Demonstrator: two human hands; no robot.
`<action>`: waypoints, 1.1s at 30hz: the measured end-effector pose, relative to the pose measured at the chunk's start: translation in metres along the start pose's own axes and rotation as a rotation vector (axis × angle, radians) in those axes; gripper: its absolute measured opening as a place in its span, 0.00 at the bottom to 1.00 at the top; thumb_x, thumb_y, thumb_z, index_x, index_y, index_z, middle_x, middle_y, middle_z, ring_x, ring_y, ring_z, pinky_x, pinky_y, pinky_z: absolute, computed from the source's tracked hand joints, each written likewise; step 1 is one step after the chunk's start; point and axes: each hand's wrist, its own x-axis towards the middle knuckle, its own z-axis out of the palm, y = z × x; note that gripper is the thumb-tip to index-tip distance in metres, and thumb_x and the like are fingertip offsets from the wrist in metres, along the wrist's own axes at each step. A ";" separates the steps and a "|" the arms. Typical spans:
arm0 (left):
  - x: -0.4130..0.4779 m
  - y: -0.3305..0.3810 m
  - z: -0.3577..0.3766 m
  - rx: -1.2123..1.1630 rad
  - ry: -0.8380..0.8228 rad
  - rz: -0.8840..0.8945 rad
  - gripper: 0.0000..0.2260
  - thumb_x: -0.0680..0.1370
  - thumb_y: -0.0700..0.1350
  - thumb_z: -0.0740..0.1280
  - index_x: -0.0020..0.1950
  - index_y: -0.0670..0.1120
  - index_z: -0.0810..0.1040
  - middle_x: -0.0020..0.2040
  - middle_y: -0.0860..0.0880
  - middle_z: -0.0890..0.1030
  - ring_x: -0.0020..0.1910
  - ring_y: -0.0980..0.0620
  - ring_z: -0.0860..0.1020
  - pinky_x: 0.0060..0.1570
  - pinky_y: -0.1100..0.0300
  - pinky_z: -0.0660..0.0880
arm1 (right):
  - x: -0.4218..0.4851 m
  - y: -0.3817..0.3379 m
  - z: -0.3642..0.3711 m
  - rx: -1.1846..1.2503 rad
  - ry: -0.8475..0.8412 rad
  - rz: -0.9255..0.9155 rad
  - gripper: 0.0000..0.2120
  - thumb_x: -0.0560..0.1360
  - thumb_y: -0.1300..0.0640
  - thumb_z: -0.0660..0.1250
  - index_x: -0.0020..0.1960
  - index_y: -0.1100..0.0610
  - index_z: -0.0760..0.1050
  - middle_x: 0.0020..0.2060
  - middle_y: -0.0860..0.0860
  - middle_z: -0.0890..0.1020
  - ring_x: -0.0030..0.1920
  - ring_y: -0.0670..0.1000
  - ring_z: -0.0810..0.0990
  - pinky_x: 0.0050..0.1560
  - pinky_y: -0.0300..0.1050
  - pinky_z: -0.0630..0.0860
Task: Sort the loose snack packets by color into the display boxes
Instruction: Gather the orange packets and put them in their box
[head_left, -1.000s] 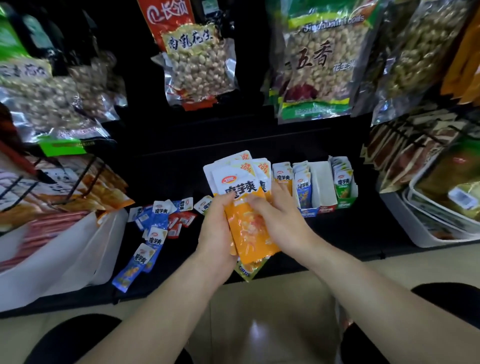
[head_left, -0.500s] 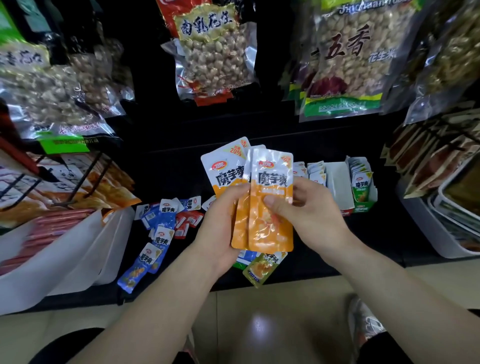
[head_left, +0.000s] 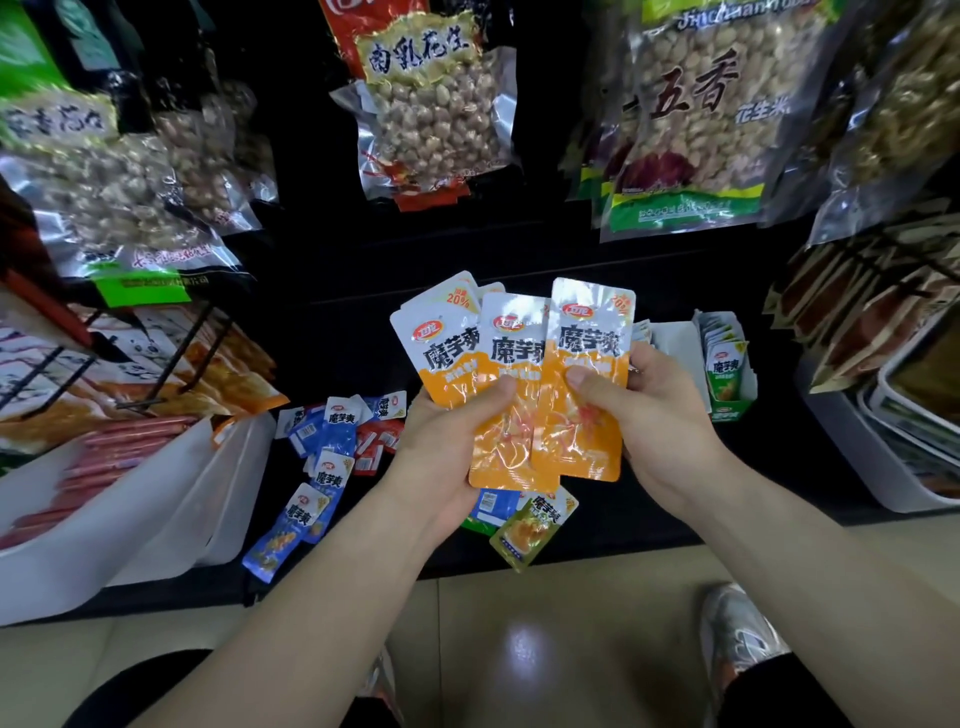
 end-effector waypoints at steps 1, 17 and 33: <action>0.001 0.001 0.000 0.003 0.017 0.008 0.18 0.74 0.38 0.73 0.64 0.42 0.78 0.54 0.42 0.85 0.50 0.42 0.85 0.43 0.44 0.83 | 0.001 0.000 0.000 0.018 0.006 0.004 0.13 0.78 0.63 0.69 0.62 0.59 0.76 0.53 0.55 0.86 0.53 0.56 0.86 0.52 0.57 0.83; 0.004 -0.001 0.001 0.003 0.001 0.045 0.14 0.78 0.41 0.69 0.64 0.46 0.77 0.54 0.44 0.86 0.49 0.45 0.86 0.42 0.50 0.84 | 0.001 -0.003 -0.001 0.059 -0.063 0.123 0.10 0.77 0.65 0.69 0.58 0.59 0.78 0.51 0.58 0.86 0.52 0.60 0.85 0.53 0.61 0.82; 0.004 -0.003 -0.006 0.223 -0.035 0.171 0.14 0.78 0.39 0.70 0.62 0.50 0.77 0.53 0.48 0.86 0.51 0.47 0.85 0.49 0.45 0.82 | 0.002 -0.004 -0.005 0.055 -0.080 0.070 0.17 0.79 0.65 0.68 0.66 0.57 0.73 0.54 0.56 0.85 0.53 0.57 0.86 0.52 0.58 0.83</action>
